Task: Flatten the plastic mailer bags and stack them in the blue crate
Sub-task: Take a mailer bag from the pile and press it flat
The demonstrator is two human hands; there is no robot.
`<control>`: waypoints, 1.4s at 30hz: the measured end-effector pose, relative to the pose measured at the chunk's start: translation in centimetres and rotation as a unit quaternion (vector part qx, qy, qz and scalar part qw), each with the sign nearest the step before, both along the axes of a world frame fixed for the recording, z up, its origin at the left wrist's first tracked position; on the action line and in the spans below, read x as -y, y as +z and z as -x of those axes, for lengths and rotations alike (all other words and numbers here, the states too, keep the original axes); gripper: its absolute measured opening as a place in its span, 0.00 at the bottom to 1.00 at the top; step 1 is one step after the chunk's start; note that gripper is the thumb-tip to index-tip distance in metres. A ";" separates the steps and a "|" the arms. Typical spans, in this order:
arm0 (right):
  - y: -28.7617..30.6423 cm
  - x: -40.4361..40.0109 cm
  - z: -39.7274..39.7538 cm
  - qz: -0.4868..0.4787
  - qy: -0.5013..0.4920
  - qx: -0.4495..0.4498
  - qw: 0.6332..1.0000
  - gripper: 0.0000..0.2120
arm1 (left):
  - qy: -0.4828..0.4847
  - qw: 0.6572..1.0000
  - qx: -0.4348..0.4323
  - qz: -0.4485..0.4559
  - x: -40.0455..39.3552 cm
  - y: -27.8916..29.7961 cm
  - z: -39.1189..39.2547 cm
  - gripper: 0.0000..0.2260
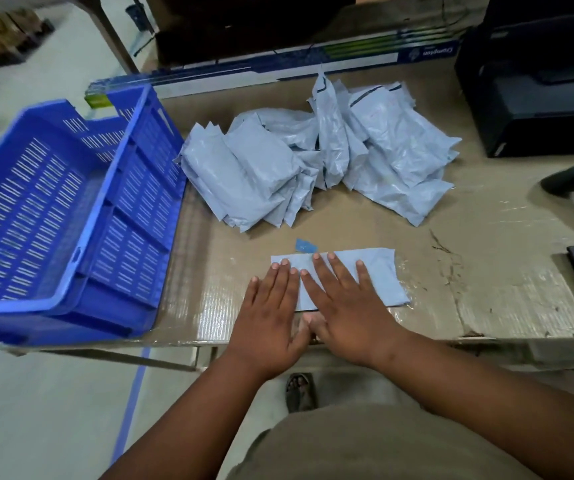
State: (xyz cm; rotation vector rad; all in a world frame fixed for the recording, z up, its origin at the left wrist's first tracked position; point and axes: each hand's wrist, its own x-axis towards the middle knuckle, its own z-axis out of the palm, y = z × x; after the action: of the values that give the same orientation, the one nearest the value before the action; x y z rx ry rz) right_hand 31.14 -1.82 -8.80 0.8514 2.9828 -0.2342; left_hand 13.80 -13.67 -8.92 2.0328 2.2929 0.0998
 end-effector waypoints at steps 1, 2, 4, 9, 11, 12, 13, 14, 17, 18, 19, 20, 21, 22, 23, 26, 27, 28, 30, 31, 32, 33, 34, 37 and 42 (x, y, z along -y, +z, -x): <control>-0.4 0.1 -0.1 0.005 -0.002 0.003 1.000 0.37 | -0.003 1.000 0.000 0.002 0.0 -0.1 0.1 0.37; -0.7 0.1 -0.1 0.007 -0.004 0.002 1.000 0.38 | -0.006 1.000 -0.002 0.004 0.1 -0.1 0.1 0.38; -0.8 0.0 0.0 0.010 -0.004 0.002 1.000 0.39 | -0.018 1.000 -0.006 0.008 0.1 -0.1 0.3 0.38; -0.8 -0.3 0.2 0.010 -0.002 0.006 1.000 0.39 | -0.030 0.999 -0.004 0.018 0.1 0.2 0.4 0.38; -0.5 -0.6 0.1 0.025 0.007 -0.001 1.000 0.39 | -0.026 0.999 -0.006 0.025 0.2 0.3 0.3 0.38; -0.3 -0.8 -0.2 0.032 0.017 -0.002 0.999 0.39 | -0.022 0.999 -0.008 0.022 0.1 0.5 0.2 0.38; -0.1 -1.0 -0.6 0.035 0.027 -0.003 0.999 0.39 | -0.015 1.000 -0.009 0.018 0.0 0.7 0.0 0.37; 0.1 -1.2 -1.2 0.027 0.030 -0.008 0.999 0.39 | -0.010 1.000 -0.007 0.009 -0.1 0.9 -0.2 0.37; 0.7 -2.6 -3.6 -0.038 0.012 -0.028 0.999 0.39 | -0.041 0.998 -0.005 -0.038 -1.7 2.2 -2.0 0.35; 0.7 -3.1 -4.4 -0.049 0.004 -0.029 0.998 0.40 | -0.057 0.997 -0.004 -0.042 -2.3 2.4 -2.8 0.35; 0.5 -3.5 -5.2 -0.054 -0.002 -0.026 0.998 0.41 | -0.068 0.997 -0.001 -0.039 -3.0 2.4 -3.5 0.35; 0.3 -3.8 -6.0 -0.052 -0.008 -0.020 0.998 0.41 | -0.075 0.997 0.003 -0.032 -3.6 2.2 -4.2 0.35; -0.1 -4.0 -6.7 -0.047 -0.013 -0.012 0.999 0.42 | -0.078 0.997 0.006 -0.024 -4.2 1.8 -4.7 0.36; -0.4 -4.2 -7.1 -0.044 -0.014 -0.005 0.999 0.43 | -0.077 0.997 0.008 -0.015 -4.5 1.3 -5.0 0.36; -0.8 -4.4 -7.5 -0.043 -0.013 -0.001 0.999 0.43 | -0.076 0.997 0.009 -0.008 -4.8 0.9 -5.3 0.37; -1.1 -4.6 -7.7 -0.032 -0.014 0.009 0.999 0.42 | -0.081 0.997 0.009 -0.008 -4.9 0.2 -5.2 0.38; -1.1 -4.6 -7.7 -0.028 -0.017 0.010 0.999 0.43 | -0.084 0.996 0.006 -0.010 -4.9 0.2 -5.1 0.37; -1.0 -4.5 -7.7 -0.023 -0.021 0.011 0.999 0.43 | -0.086 0.996 0.004 -0.012 -4.8 0.3 -5.0 0.37; -0.9 -4.3 -7.6 -0.017 -0.027 0.011 0.999 0.42 | -0.087 0.996 0.008 -0.015 -4.9 0.4 -5.1 0.36; -0.7 -4.3 -7.5 -0.019 -0.031 0.005 0.999 0.41 | -0.086 0.996 0.013 -0.019 -4.8 0.4 -5.1 0.35; -0.3 -4.2 -7.5 -0.023 -0.039 -0.002 0.999 0.40 | -0.084 0.996 0.020 -0.026 -4.8 0.4 -5.0 0.34; 0.1 -4.1 -7.5 -0.029 -0.050 -0.014 0.998 0.38 | -0.080 0.996 0.027 -0.037 -4.8 0.5 -4.9 0.33; 0.7 -4.2 -7.3 -0.039 -0.058 -0.028 0.997 0.37 | -0.076 0.995 0.033 -0.055 -4.8 0.7 -4.5 0.32; 2.2 -4.3 -5.7 -0.062 -0.031 -0.063 0.996 0.33 | -0.066 0.992 0.040 -0.104 -5.4 1.5 -3.4 0.28; 0.7 -3.6 -1.7 0.050 0.025 -0.046 0.997 0.36 | -0.083 0.991 0.079 -0.064 -5.9 0.0 -2.6 0.29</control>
State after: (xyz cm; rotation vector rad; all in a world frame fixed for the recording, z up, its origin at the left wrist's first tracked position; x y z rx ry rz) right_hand 32.80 1.75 -8.12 0.7746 3.0421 -0.4274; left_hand 16.36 -7.78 -8.90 2.1782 2.0648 0.3926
